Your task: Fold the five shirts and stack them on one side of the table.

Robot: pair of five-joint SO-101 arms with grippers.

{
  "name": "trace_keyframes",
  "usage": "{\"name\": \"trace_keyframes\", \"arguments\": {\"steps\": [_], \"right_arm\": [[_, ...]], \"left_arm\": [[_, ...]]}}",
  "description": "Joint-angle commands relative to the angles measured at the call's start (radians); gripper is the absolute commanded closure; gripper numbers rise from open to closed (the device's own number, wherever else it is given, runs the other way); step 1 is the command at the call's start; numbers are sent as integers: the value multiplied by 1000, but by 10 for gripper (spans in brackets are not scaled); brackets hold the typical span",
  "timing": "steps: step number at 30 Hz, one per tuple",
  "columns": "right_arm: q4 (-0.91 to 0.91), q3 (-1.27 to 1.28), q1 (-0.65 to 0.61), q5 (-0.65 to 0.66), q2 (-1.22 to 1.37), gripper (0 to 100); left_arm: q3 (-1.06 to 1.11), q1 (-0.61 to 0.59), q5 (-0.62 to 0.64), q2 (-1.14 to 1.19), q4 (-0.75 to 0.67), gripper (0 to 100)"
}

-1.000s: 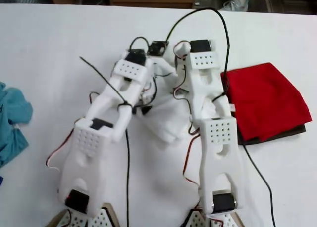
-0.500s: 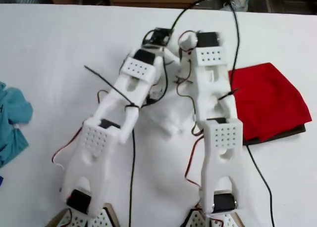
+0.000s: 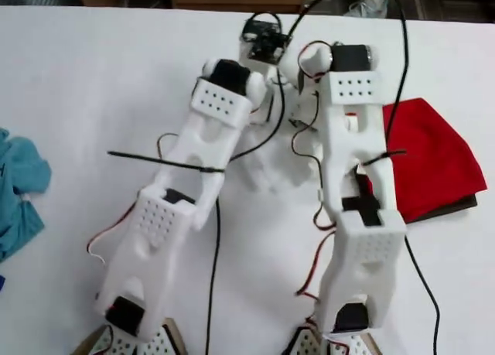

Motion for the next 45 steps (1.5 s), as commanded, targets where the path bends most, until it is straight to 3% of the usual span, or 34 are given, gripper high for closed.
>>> {"name": "trace_keyframes", "arguments": {"steps": [1,8,14,20,33,38,45], "right_arm": [[-5,86,35,-25,-165,978],[-76,281,168,-25,-326,978],[-108,390,254,-25,-503,978],[-206,540,346,-17,-607,979],[-432,732,596,-15,-625,979],[-529,847,602,-15,-624,979],[-852,1097,585,-14,-608,979]], "left_arm": [[-50,58,-25,-23,-5,979],[-54,123,-66,-32,-38,979],[-196,132,-120,-31,-18,979],[-265,175,-152,-20,-87,979],[19,298,-150,-20,-505,980],[153,278,-150,-20,-624,980],[320,221,-147,-20,-919,979]]}}
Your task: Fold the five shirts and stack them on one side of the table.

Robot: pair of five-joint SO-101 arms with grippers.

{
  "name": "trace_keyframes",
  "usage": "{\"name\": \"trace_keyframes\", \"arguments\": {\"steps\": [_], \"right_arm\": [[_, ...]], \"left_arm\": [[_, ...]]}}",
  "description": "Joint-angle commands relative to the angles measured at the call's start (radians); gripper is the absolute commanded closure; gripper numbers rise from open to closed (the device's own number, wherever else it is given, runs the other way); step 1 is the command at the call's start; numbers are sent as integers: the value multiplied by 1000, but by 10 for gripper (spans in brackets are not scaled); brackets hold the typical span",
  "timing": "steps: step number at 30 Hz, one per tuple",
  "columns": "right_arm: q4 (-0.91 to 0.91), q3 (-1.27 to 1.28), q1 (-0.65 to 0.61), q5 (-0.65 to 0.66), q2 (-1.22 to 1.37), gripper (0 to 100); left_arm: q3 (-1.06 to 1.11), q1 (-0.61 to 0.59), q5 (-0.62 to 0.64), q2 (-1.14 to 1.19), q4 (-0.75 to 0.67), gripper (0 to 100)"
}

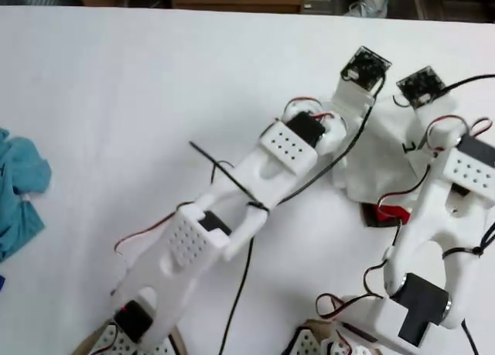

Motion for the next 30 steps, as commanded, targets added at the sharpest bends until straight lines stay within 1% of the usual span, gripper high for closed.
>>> {"name": "trace_keyframes", "arguments": {"steps": [1,3,8,13,22,26,28,30], "right_arm": [[-165,78,-4,6,4,979],[-202,87,2,6,64,979],[-266,54,30,5,222,979],[-275,-32,48,5,309,979],[-274,-77,58,-2,317,974],[-274,-77,58,-2,323,978],[-274,-77,58,3,321,978],[-274,-77,58,5,318,978]], "left_arm": [[39,-51,-2,-20,-175,979],[56,-49,-2,-20,-230,979],[50,-55,-2,-37,-233,979],[-7,-95,2,-71,-184,979],[-185,-219,2,-83,-35,979],[-231,-207,2,-72,-20,976],[-208,-180,2,-71,-23,976],[-166,-153,3,-71,-28,947]]}}
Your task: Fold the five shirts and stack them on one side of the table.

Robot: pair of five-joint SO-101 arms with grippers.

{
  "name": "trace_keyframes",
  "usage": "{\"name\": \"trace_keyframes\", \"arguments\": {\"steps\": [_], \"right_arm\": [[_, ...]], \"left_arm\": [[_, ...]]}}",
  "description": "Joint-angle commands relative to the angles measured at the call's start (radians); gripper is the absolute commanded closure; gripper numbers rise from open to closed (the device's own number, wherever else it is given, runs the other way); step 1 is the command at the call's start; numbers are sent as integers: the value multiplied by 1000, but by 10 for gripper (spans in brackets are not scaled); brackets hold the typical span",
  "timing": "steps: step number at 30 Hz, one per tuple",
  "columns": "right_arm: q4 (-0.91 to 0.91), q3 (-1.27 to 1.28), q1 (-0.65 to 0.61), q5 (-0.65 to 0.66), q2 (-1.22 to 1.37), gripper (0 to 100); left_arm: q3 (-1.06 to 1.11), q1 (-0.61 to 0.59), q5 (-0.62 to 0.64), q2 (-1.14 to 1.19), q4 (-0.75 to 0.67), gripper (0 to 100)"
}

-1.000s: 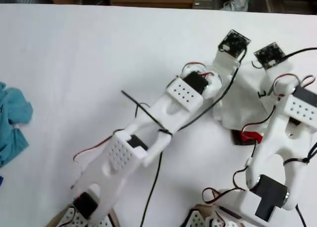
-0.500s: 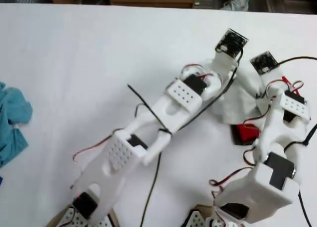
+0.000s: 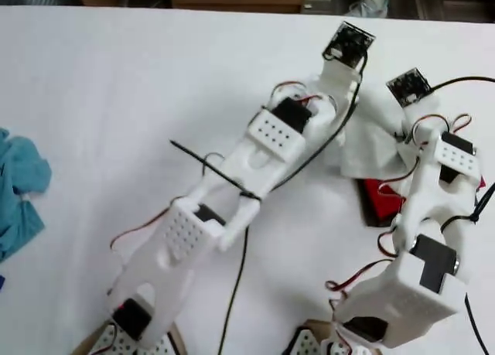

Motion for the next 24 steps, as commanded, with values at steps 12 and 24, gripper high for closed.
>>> {"name": "trace_keyframes", "arguments": {"steps": [12,24], "right_arm": [[-1,-14,56,9,-2,978],[-2,-132,58,-48,-48,936]], "left_arm": [[134,61,75,-58,31,729],[-182,-170,92,-58,396,729]]}}
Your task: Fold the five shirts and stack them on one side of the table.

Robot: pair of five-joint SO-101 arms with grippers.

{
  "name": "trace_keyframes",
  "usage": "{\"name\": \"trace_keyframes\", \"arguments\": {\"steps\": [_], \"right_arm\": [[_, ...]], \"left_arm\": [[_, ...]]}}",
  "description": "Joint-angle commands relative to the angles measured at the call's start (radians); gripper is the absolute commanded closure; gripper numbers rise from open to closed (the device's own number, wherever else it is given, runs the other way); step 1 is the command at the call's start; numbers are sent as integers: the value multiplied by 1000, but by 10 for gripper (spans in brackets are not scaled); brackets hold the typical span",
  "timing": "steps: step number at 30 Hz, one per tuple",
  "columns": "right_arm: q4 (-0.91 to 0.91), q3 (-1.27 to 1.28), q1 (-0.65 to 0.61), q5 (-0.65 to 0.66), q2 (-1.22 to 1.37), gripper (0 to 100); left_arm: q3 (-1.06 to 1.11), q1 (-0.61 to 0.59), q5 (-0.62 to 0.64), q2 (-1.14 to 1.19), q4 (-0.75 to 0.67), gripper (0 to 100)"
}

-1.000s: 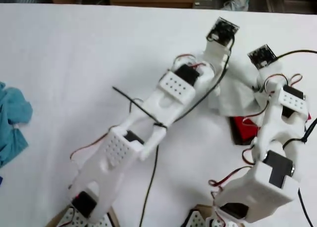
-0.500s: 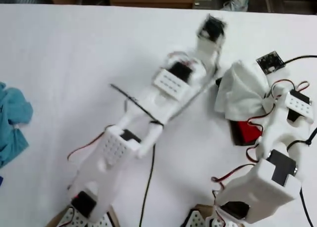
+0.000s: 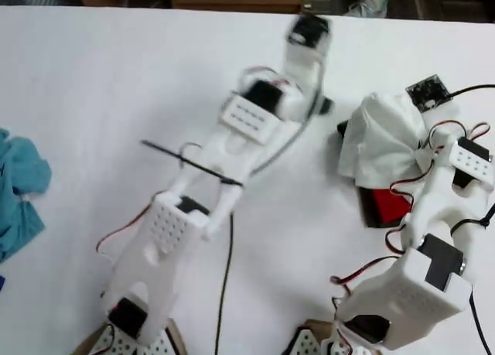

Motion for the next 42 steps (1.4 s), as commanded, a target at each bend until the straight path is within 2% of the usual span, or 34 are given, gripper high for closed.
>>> {"name": "trace_keyframes", "arguments": {"steps": [1,5,12,14,18,26,31,37,42], "right_arm": [[-8,-89,10,-58,-64,894],[-7,-107,-5,-61,-67,741],[-7,-146,-12,-101,-113,722],[25,-138,-41,-158,-157,722],[257,-123,-173,-181,-246,722],[453,43,-384,-176,-358,723],[354,187,-363,-172,-367,723],[159,328,-329,-52,-364,725],[54,391,-325,-49,-364,848]], "left_arm": [[-165,-92,6,-48,109,727],[-331,-183,5,-46,265,726],[-493,-358,-9,-38,572,728],[-498,-420,-60,-43,582,728],[-503,-532,-137,-48,575,728],[-503,-683,-167,-48,580,728],[-503,-753,-167,-48,580,728],[-503,-769,-167,-48,582,728],[-503,-766,-166,-48,582,728]]}}
